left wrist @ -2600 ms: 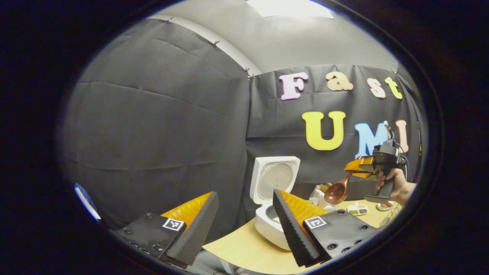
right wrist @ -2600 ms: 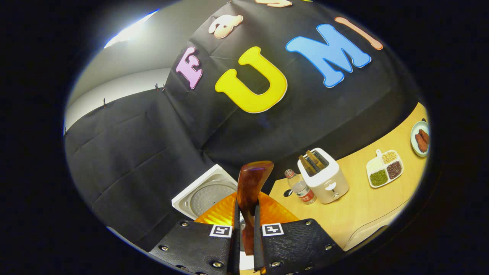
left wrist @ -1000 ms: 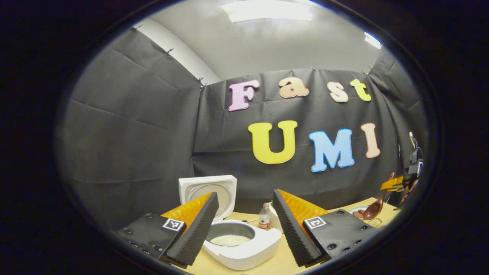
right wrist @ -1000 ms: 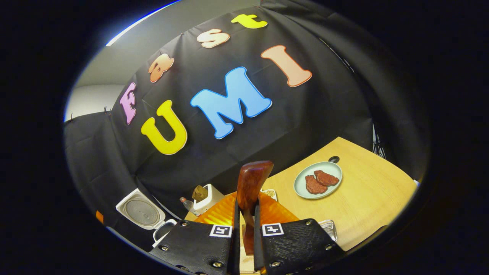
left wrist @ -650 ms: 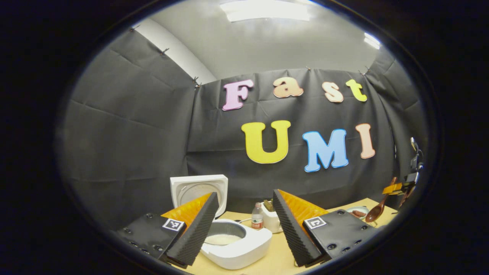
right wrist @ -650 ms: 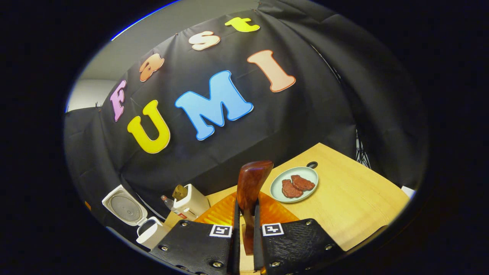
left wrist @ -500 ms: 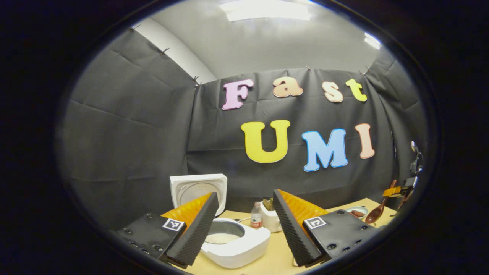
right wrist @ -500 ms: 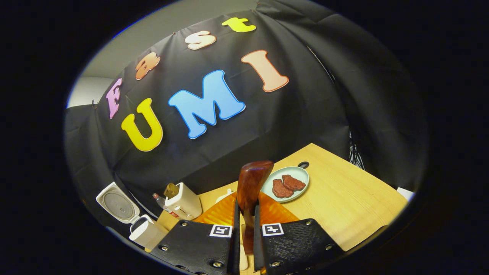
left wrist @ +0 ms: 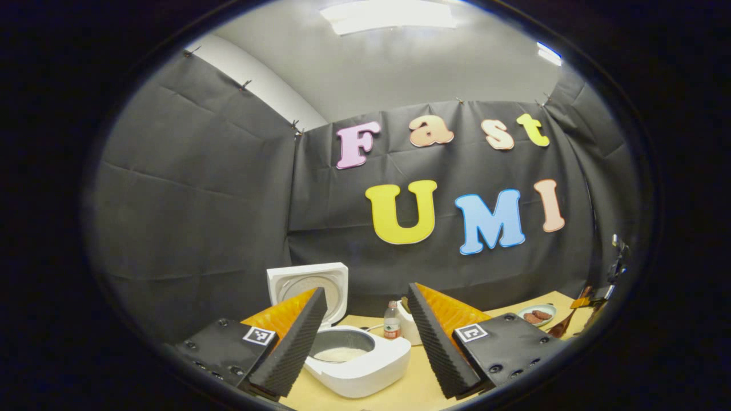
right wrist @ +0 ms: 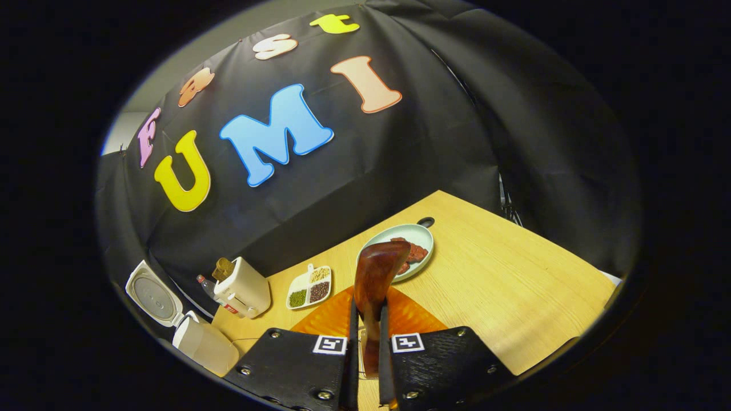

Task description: Close the left gripper, press the button to open the rice cooker; take a wooden spoon from the chopstick holder with the right hand, scoop a spoonful of rice and pour it into the rice cooker, then put the wooden spoon back into the chopstick holder.

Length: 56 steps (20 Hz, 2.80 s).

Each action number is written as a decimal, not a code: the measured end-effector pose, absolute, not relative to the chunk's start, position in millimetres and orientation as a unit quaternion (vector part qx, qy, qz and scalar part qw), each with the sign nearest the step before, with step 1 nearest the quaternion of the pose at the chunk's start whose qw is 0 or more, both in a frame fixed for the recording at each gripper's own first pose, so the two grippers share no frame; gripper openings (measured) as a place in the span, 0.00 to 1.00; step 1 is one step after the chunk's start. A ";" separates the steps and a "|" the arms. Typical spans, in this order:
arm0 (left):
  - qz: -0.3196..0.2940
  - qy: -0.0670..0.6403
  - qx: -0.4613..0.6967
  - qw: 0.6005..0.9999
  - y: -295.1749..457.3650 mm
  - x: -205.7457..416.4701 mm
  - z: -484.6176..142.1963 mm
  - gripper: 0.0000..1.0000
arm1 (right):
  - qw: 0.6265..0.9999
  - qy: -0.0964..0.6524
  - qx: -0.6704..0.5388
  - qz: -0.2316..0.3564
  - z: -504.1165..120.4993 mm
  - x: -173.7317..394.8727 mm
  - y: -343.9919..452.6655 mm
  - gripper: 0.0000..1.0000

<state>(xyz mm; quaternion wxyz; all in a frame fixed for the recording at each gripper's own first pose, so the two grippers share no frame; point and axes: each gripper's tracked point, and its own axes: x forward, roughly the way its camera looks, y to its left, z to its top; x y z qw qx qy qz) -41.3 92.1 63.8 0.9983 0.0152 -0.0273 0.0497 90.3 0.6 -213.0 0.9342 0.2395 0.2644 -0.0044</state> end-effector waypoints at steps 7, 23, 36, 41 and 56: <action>0.050 -0.022 0.015 0.998 90.1 -44.2 60.7 0.98 | 0.916 0.305 0.262 0.005 -245.9 78.3 3.9 0.15; 0.039 -0.021 -0.001 0.999 84.9 -17.6 52.8 0.98 | 0.974 0.202 0.095 -0.043 -138.7 61.0 -63.2 0.98; 0.099 -0.002 -0.024 0.995 144.0 52.8 54.2 0.99 | 0.995 0.088 0.047 0.000 -4.7 33.7 -20.4 0.98; 0.109 -0.001 -0.036 0.993 170.5 97.1 62.7 0.98 | 0.997 0.067 0.031 -0.008 14.3 26.4 -14.1 0.98; 0.157 0.035 -0.002 0.987 260.7 233.7 46.9 0.99 | 0.997 0.065 -0.005 -0.043 10.1 2.4 19.0 0.98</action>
